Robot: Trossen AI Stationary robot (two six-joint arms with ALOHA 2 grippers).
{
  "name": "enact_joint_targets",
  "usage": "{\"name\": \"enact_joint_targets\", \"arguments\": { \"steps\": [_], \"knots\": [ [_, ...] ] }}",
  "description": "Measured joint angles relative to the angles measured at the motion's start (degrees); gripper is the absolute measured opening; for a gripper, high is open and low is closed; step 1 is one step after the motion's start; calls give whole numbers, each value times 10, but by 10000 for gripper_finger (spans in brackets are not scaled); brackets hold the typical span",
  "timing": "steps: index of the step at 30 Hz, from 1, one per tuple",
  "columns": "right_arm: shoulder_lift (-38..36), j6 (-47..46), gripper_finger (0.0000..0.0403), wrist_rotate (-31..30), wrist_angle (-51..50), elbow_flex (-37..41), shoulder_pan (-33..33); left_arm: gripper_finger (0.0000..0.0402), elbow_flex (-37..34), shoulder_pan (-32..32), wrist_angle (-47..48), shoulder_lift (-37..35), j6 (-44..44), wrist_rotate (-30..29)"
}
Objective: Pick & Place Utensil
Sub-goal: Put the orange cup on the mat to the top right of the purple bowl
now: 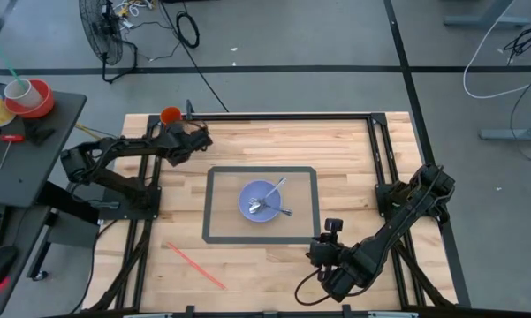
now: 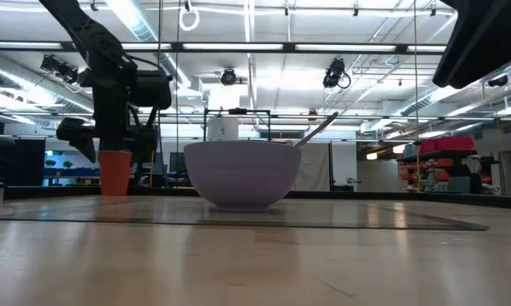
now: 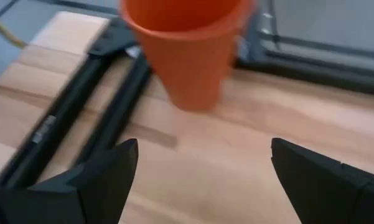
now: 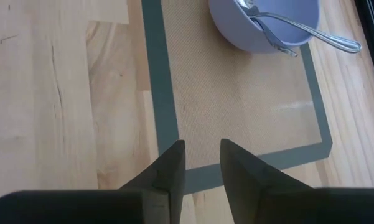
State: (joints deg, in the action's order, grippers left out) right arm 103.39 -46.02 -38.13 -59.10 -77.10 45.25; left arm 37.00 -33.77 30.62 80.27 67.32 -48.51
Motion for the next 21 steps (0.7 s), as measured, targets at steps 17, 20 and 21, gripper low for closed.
{"name": "enact_joint_targets", "arguments": {
  "steps": [17,20,21],
  "knots": [
    [0,11,105,-9,4,0,-1,371,-38,-54,-173,0,-205,-12],
    [0,13,105,-20,4,0,-1,371,-38,-54,-174,0,-234,-12],
    [0,13,105,-20,4,0,-2,371,-38,-54,-174,0,-233,-11]
  ]
}}
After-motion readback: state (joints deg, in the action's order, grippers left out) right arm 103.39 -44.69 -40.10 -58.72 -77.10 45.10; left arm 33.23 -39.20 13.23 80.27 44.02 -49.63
